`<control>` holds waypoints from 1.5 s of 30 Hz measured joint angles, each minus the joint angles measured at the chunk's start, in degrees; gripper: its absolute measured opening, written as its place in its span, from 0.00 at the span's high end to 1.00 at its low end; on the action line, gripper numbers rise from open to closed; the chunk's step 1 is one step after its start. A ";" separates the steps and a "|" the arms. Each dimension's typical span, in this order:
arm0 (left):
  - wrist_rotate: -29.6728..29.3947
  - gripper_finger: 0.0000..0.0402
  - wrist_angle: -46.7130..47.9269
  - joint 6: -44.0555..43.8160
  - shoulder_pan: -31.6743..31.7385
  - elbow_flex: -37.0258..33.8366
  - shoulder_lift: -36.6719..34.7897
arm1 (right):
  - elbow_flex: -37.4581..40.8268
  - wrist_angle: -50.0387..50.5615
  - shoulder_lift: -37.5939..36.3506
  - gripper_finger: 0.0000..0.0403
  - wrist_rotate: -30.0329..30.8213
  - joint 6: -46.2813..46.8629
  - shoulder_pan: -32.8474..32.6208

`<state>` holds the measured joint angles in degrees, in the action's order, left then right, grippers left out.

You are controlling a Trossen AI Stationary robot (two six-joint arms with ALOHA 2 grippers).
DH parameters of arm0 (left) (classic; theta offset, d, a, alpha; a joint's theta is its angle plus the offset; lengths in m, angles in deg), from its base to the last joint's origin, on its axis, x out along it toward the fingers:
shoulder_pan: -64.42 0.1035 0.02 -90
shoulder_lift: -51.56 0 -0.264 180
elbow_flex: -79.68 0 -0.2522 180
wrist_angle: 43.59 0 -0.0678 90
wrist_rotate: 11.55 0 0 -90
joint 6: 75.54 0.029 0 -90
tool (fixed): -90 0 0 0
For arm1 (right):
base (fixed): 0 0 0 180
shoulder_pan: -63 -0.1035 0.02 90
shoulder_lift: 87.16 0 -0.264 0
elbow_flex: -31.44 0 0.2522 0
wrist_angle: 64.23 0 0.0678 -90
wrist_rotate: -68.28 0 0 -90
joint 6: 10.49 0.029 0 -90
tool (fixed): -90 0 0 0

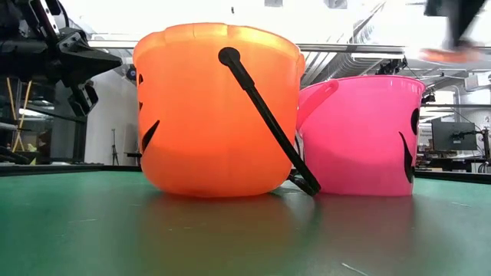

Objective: Sort candy by brand, put in halloween buckets
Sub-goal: Put the orange gummy into the pink bucket

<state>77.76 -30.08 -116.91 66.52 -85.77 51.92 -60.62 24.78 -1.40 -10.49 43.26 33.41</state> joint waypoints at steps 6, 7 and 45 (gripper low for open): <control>0.00 1.00 -0.02 0.00 0.01 0.02 0.00 | 4.59 -17.94 0.81 0.99 2.65 -1.22 7.04; 0.00 1.00 0.00 0.00 -0.01 0.00 0.00 | 5.44 -19.63 1.11 0.99 2.45 -1.21 8.17; 21.44 0.93 16.69 -9.97 -3.54 36.50 34.52 | -6.77 12.72 -8.36 0.47 15.60 13.34 10.48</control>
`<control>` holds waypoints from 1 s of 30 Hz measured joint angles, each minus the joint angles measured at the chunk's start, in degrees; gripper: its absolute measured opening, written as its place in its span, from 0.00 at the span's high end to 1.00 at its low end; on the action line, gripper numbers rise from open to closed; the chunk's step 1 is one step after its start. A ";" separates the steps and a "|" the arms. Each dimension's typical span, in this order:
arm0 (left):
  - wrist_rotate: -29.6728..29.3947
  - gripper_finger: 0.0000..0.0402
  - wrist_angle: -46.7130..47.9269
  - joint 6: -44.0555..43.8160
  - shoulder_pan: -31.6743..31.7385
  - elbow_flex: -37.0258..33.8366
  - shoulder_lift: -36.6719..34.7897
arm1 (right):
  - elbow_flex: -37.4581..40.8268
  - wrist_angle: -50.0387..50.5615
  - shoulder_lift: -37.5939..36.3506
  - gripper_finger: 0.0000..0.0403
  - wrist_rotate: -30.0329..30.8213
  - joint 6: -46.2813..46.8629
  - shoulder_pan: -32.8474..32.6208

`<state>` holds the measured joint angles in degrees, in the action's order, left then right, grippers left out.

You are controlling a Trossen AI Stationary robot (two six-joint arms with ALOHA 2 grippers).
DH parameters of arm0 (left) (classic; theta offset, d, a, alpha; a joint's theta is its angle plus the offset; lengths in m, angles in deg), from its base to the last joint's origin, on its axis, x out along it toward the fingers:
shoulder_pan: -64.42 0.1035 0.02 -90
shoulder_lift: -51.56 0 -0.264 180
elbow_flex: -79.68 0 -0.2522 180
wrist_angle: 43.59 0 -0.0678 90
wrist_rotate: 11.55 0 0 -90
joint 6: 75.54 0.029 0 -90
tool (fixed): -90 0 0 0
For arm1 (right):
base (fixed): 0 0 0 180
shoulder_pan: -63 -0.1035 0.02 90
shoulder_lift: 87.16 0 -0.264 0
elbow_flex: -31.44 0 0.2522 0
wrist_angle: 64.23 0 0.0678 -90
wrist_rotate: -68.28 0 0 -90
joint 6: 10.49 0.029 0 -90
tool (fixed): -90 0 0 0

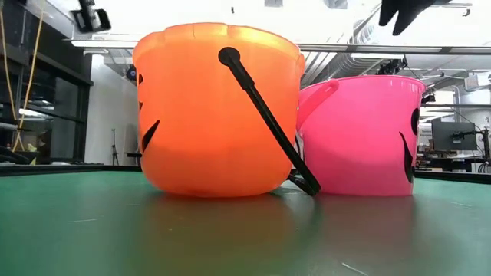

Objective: Sort candy by brand, put in halloween buckets
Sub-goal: Put the orange gummy into the pink bucket

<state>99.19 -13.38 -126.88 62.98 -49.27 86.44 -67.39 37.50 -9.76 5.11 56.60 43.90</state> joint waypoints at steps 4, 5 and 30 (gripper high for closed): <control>4.23 0.85 26.16 2.42 -8.29 6.38 11.68 | 0.05 1.98 0.01 0.47 1.38 -0.08 0.44; 4.23 0.84 30.08 2.23 -10.50 6.80 13.66 | 0.05 1.95 0.01 0.47 1.93 -0.20 0.47; -12.81 0.72 36.23 -41.57 -37.62 6.58 46.36 | 0.08 1.96 0.05 0.47 4.57 -6.08 0.47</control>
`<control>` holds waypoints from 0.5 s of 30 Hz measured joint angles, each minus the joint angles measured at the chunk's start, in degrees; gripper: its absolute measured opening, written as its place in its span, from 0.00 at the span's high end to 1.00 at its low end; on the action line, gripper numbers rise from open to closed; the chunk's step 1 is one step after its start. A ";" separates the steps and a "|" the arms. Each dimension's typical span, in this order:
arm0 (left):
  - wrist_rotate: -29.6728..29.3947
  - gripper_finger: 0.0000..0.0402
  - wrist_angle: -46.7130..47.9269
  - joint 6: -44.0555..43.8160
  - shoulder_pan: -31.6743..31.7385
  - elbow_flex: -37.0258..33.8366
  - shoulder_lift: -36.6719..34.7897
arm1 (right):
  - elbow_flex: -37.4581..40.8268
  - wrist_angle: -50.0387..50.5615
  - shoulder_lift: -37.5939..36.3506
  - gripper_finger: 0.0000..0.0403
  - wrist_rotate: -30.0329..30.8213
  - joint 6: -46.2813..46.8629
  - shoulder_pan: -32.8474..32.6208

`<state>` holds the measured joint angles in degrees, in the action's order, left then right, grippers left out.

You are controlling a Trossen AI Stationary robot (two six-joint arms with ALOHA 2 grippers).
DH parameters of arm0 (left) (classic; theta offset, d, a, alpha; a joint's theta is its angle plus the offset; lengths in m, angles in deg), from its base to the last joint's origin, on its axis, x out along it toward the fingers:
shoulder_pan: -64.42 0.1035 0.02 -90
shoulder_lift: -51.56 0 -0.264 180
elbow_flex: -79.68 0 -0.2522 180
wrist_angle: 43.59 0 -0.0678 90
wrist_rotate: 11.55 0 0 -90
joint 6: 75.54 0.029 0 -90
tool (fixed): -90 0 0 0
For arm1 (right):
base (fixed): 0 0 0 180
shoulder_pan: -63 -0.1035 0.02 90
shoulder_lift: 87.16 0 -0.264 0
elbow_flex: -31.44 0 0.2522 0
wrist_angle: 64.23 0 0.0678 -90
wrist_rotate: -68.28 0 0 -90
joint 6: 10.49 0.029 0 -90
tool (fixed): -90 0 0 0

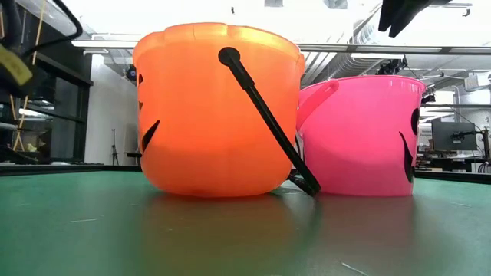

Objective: Sort candy by brand, put in halloween buckets
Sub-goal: Put the orange gummy into the pink bucket

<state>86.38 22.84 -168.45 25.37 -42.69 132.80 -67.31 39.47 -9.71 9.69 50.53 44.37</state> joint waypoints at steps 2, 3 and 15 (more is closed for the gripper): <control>0.00 0.72 -0.10 0.12 0.05 0.00 1.37 | 0.02 -0.02 0.00 0.47 -0.03 0.00 0.00; -0.19 0.72 0.09 -0.14 0.05 0.00 1.90 | 0.02 -0.09 0.00 0.47 -0.03 0.00 0.00; -2.04 0.73 -2.18 -0.03 0.08 0.05 6.21 | 0.04 -1.11 0.00 0.47 -0.07 0.00 0.00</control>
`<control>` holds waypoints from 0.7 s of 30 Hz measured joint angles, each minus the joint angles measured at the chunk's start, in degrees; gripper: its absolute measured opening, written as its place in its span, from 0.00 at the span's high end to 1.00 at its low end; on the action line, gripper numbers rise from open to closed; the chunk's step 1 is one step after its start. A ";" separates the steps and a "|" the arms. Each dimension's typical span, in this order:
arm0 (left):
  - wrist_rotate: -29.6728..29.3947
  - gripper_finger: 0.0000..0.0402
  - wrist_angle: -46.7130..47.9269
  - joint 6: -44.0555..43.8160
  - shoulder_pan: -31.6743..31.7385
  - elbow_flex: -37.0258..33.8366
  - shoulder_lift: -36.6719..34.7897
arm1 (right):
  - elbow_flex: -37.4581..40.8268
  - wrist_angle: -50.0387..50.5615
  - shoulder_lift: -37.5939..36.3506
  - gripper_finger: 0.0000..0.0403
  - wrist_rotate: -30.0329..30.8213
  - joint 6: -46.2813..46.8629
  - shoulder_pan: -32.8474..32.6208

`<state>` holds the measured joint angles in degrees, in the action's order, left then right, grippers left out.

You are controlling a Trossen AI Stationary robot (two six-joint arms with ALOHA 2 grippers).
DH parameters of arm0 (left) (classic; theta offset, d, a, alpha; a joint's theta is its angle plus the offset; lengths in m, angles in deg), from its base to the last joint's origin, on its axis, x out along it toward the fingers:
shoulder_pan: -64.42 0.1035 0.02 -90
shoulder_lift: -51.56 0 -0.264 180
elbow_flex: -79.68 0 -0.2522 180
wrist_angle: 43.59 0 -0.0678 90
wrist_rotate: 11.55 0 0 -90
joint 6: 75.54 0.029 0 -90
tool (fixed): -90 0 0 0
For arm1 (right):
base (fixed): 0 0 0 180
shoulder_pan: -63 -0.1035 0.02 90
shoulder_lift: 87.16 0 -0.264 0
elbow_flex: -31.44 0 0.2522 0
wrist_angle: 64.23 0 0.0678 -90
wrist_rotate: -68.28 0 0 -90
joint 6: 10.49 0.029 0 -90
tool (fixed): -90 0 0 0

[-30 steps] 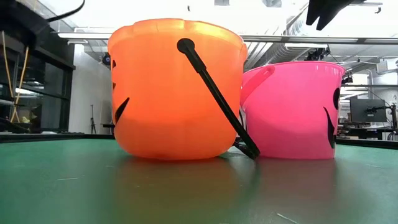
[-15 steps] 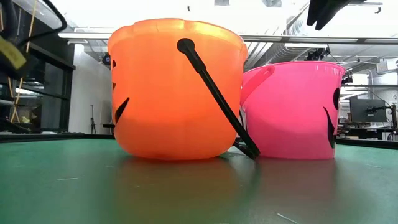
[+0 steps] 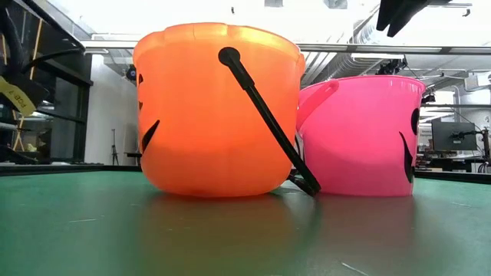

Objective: Sort candy by brand, put in halloween buckets
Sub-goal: Put the orange gummy into the pink bucket

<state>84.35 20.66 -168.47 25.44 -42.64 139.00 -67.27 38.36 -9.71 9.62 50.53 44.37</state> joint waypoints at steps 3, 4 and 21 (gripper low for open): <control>-1.53 0.77 -4.29 0.52 0.00 0.02 -0.03 | 0.00 -0.21 0.00 0.47 0.09 0.00 0.00; -1.69 0.80 -5.14 0.54 0.00 0.04 -0.12 | 0.00 -0.21 0.00 0.47 0.07 0.00 0.00; -17.59 1.00 5.02 12.12 6.00 5.99 -25.91 | -0.02 0.01 -2.23 0.47 0.65 0.19 -0.15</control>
<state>66.76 25.68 -156.36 31.44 -36.64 113.10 -67.29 38.37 -11.94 10.27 50.72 44.21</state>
